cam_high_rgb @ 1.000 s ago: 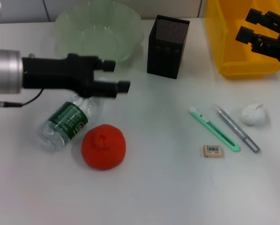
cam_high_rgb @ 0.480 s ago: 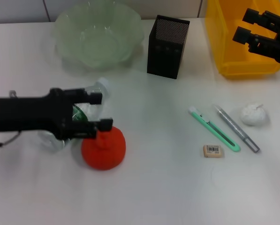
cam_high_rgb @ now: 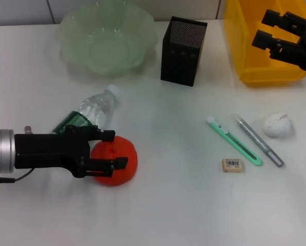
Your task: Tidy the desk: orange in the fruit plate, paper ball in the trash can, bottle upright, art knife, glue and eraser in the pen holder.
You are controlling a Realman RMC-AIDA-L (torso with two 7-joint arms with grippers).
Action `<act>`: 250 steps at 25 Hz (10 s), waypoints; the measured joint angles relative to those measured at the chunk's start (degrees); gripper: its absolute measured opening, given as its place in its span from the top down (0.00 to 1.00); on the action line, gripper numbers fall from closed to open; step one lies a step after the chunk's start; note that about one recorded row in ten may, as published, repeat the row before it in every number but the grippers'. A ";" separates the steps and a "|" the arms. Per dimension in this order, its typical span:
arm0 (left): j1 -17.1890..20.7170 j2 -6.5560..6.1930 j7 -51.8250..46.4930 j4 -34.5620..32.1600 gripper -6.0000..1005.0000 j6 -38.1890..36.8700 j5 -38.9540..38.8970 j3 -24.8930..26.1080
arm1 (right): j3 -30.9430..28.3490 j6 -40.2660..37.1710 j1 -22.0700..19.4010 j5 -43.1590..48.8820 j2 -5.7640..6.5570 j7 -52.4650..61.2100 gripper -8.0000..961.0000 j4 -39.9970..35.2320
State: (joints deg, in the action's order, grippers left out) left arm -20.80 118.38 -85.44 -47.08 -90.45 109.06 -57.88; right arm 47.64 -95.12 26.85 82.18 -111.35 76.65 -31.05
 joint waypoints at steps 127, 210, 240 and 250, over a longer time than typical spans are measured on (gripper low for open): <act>-8.11 0.59 17.94 21.73 0.22 13.17 -34.48 -1.67 | -0.06 -2.16 7.55 58.91 -4.21 79.15 0.13 -40.40; -7.32 0.33 17.80 21.85 0.22 16.54 -34.71 -1.09 | 9.69 8.50 20.08 82.17 -6.08 80.34 0.15 -20.98; -7.86 0.37 17.68 21.76 0.22 16.24 -35.40 -1.10 | 9.25 9.67 10.97 70.82 -7.87 79.11 0.49 -47.95; -7.56 0.41 16.24 21.71 0.22 16.12 -38.84 -1.59 | 8.30 24.97 13.28 72.86 -7.73 79.79 0.48 -49.11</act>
State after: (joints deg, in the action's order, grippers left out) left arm -28.36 118.79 -69.21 -25.37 -74.33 70.22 -59.47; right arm 55.95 -70.15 40.13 155.04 -119.08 156.44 -80.16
